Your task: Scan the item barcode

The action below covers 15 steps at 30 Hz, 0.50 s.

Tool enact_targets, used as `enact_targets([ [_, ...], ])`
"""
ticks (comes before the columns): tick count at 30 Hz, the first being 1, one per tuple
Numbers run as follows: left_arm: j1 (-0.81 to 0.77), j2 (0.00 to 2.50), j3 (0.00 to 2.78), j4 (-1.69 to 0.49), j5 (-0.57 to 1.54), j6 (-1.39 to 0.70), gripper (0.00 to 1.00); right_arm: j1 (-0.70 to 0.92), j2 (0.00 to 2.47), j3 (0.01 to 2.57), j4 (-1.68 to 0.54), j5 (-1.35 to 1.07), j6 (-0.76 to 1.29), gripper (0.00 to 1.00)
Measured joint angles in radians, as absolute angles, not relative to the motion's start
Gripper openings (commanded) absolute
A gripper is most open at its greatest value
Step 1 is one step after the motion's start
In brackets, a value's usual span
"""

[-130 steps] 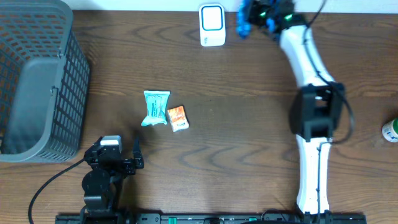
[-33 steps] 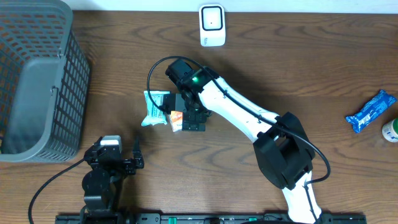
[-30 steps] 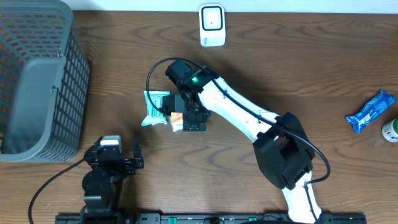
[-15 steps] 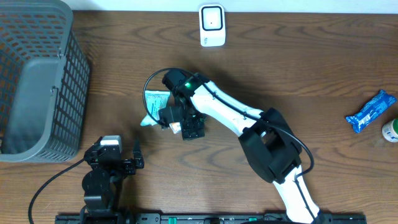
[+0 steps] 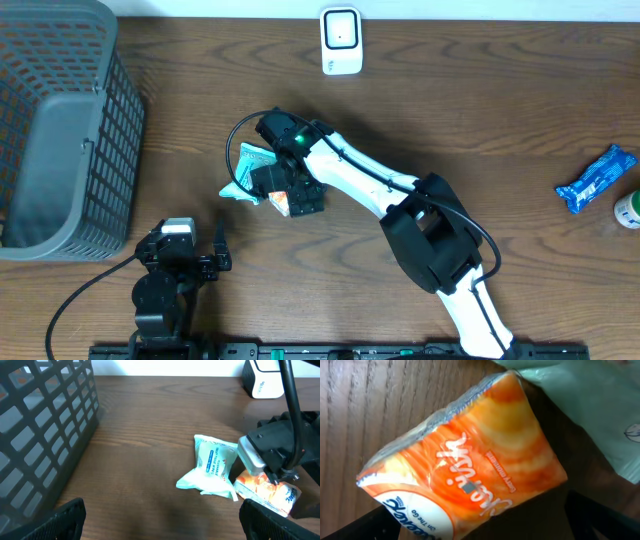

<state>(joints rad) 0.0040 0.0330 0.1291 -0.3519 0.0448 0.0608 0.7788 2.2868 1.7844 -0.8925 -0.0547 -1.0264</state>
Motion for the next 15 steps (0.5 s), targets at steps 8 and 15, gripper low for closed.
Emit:
enact_targets([
  [8, 0.004, 0.033, 0.129, -0.352, 0.045, 0.060, 0.98, 0.783, 2.286, 1.793, -0.888, -0.025, -1.082, 0.99],
  [15, 0.004, 0.033, 0.129, -0.352, 0.045, 0.060, 0.98, 0.783, 2.287, 1.816, -0.958, -0.030, -1.159, 0.99],
])
